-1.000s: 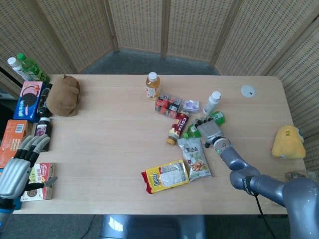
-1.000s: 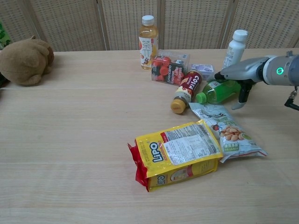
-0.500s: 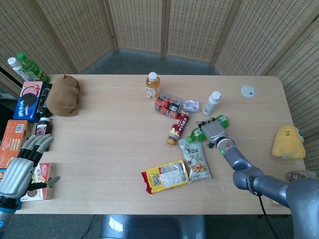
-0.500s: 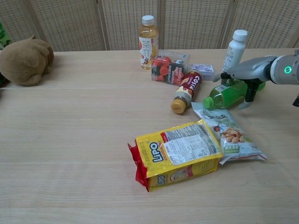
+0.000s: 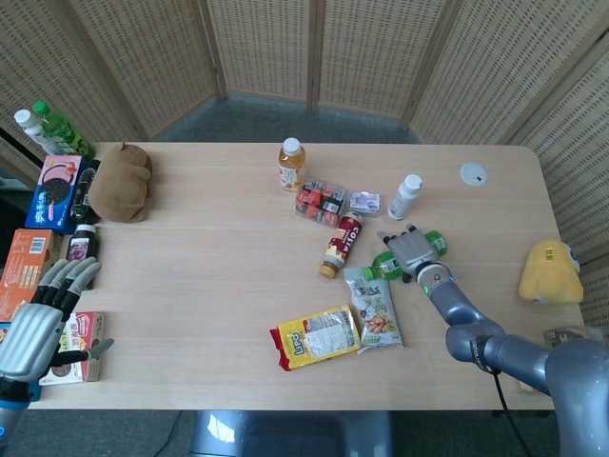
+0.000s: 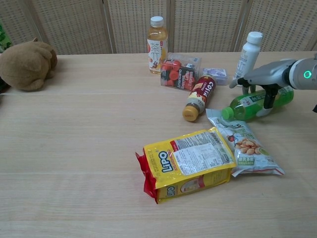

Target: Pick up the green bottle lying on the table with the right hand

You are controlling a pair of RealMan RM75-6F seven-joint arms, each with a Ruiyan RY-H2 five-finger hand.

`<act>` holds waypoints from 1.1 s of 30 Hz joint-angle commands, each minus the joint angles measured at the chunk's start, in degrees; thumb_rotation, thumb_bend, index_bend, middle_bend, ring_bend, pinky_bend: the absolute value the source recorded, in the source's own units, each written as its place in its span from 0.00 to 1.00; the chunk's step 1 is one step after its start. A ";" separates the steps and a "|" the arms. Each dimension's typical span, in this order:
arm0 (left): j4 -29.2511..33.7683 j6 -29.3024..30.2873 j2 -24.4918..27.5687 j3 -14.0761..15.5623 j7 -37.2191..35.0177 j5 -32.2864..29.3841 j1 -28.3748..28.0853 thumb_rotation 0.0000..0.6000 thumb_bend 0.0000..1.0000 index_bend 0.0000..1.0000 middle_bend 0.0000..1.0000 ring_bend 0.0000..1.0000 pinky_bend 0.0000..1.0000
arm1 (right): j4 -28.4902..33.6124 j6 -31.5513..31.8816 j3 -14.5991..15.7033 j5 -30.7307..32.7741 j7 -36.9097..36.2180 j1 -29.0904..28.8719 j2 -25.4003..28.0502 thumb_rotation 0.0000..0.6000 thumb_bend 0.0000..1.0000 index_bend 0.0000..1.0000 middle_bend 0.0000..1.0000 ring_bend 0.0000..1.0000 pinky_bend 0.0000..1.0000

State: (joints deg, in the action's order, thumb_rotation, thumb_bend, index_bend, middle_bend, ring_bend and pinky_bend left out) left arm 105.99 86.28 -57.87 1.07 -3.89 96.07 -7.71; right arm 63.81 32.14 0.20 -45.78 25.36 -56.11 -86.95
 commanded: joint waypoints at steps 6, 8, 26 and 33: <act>0.12 0.17 0.15 0.02 -0.02 0.16 0.15 1.00 0.00 0.00 0.00 0.00 0.00 | -1.21 -0.28 -0.13 0.91 -0.37 0.08 -0.98 1.00 0.25 0.18 0.46 0.36 0.32; 0.11 0.27 0.18 0.02 0.00 0.14 0.23 1.00 0.00 0.00 0.00 0.00 0.00 | -1.12 0.29 -0.40 0.75 -0.61 0.21 -0.99 1.00 0.25 0.28 0.57 0.46 0.42; -0.31 -0.90 -0.45 -0.31 -0.37 -0.35 -0.39 1.00 0.00 0.00 0.00 0.00 0.00 | 10.11 10.89 -4.26 -1.11 -3.14 3.91 5.86 1.00 0.29 0.62 0.97 0.93 0.69; -0.48 -1.23 -1.11 -0.31 -0.43 -0.48 -0.53 1.00 0.00 0.00 0.00 0.00 0.00 | 18.72 16.69 -7.56 -5.05 -4.81 5.26 11.60 1.00 0.30 0.64 1.00 0.99 0.72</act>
State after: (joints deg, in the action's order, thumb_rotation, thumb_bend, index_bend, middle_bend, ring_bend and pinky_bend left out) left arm 105.52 85.05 -58.98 0.75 -4.32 95.58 -8.24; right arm 80.14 46.95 -5.96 -49.43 21.33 -51.44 -77.30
